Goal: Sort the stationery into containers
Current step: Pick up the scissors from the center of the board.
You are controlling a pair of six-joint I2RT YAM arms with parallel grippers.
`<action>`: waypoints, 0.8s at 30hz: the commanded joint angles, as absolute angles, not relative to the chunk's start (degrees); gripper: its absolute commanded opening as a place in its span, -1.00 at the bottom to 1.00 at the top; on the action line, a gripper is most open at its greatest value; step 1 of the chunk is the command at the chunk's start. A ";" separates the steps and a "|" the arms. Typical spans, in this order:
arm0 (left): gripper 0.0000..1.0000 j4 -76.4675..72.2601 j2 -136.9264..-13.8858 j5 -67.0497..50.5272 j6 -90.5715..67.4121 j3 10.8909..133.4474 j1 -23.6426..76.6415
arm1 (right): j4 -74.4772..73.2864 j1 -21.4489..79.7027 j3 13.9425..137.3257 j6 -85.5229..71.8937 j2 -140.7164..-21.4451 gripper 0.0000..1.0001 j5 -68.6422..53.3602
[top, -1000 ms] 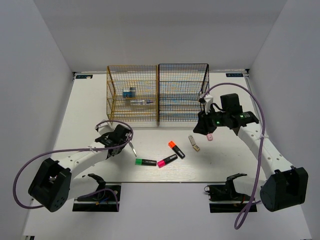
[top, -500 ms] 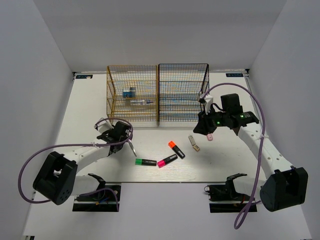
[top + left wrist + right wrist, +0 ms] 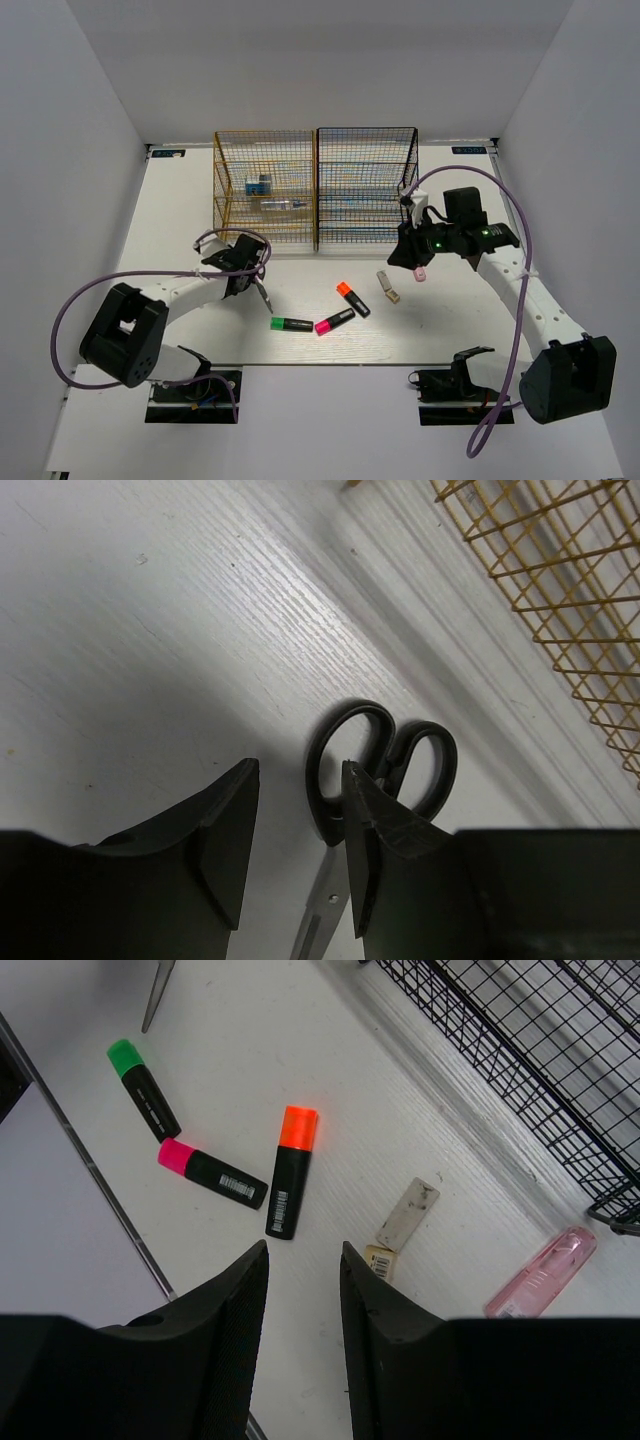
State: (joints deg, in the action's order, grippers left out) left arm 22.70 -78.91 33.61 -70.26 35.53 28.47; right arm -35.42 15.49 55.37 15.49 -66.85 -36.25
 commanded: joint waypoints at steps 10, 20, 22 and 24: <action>-0.01 27.50 -84.28 35.59 -70.58 40.07 29.71 | -34.01 14.24 55.02 16.17 -63.72 -0.20 -38.41; -0.01 38.39 -88.77 34.89 -69.17 45.79 30.32 | -34.02 13.10 55.02 15.73 -62.32 -0.20 -39.72; -0.01 39.81 -88.86 34.72 -68.91 45.88 30.50 | -34.01 12.66 54.93 15.65 -61.96 -0.20 -39.90; -0.01 40.60 -88.25 34.63 -68.56 45.44 30.50 | -34.01 12.74 55.02 15.47 -61.70 -0.20 -40.08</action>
State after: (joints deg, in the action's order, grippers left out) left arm 35.00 -88.79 35.31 -68.40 45.10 30.17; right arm -35.42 13.08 55.37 15.46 -63.18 -38.20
